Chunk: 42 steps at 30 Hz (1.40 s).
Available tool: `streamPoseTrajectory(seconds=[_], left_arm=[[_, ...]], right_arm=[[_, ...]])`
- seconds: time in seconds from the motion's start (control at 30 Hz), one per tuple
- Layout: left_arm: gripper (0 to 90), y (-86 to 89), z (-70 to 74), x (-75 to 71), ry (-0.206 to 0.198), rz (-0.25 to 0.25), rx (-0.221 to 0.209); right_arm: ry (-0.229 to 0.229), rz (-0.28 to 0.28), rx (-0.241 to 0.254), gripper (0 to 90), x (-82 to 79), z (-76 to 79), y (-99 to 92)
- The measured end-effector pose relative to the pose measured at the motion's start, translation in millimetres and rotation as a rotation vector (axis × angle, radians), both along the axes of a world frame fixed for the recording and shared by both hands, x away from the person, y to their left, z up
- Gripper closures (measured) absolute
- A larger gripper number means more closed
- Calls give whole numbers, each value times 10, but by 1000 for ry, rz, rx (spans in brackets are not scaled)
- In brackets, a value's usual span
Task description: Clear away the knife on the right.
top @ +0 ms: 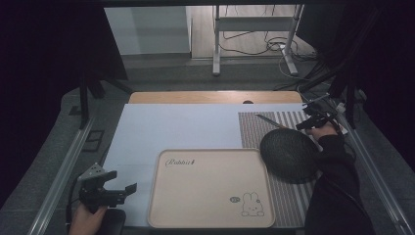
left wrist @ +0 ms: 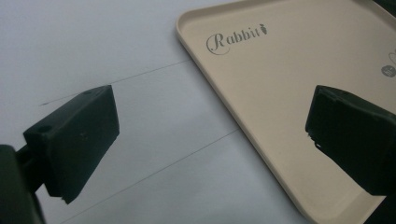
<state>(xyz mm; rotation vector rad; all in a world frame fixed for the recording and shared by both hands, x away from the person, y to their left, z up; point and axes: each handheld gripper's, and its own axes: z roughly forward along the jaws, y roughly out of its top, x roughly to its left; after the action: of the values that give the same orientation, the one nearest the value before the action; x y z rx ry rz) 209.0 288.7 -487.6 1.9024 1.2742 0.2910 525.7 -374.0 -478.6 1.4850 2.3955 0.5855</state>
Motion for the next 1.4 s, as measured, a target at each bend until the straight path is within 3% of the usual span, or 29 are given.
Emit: streamPoseTrajectory(seconds=[0.2, 0.3, 0.43, 0.63, 0.7, 0.9, 1.1, 1.33, 1.4], left_arm=[[30, 0, 0, 0, 1, 0, 0], [31, -1, 0, 0, 0, 0, 1], [31, 0, -1, 0, 1, 0, 0], [31, 4, -2, 1, 1, 1, -4], [30, 7, -2, 1, 1, 0, -6], [30, 12, -2, 0, 1, 0, -7], [30, 15, -3, -2, -1, -3, -9], [30, 11, -2, -1, -1, -2, -7], [30, 10, -2, -1, 0, -2, -6]], right_arm=[[-37, -8, 28, 313, 41, 39, 145], [-13, -25, 24, 120, 73, 7, 235], [-3, -24, 35, 36, 117, -32, 329], [-9, -9, 38, 2, 173, -43, 495], [2, -18, 42, 0, 197, -57, 550], [41, -19, -20, 0, 285, -177, 665], [62, -11, -26, 13, 316, -260, 628], [33, 20, -46, 299, 293, -200, 516], [37, 40, -47, 462, 282, -174, 480]])
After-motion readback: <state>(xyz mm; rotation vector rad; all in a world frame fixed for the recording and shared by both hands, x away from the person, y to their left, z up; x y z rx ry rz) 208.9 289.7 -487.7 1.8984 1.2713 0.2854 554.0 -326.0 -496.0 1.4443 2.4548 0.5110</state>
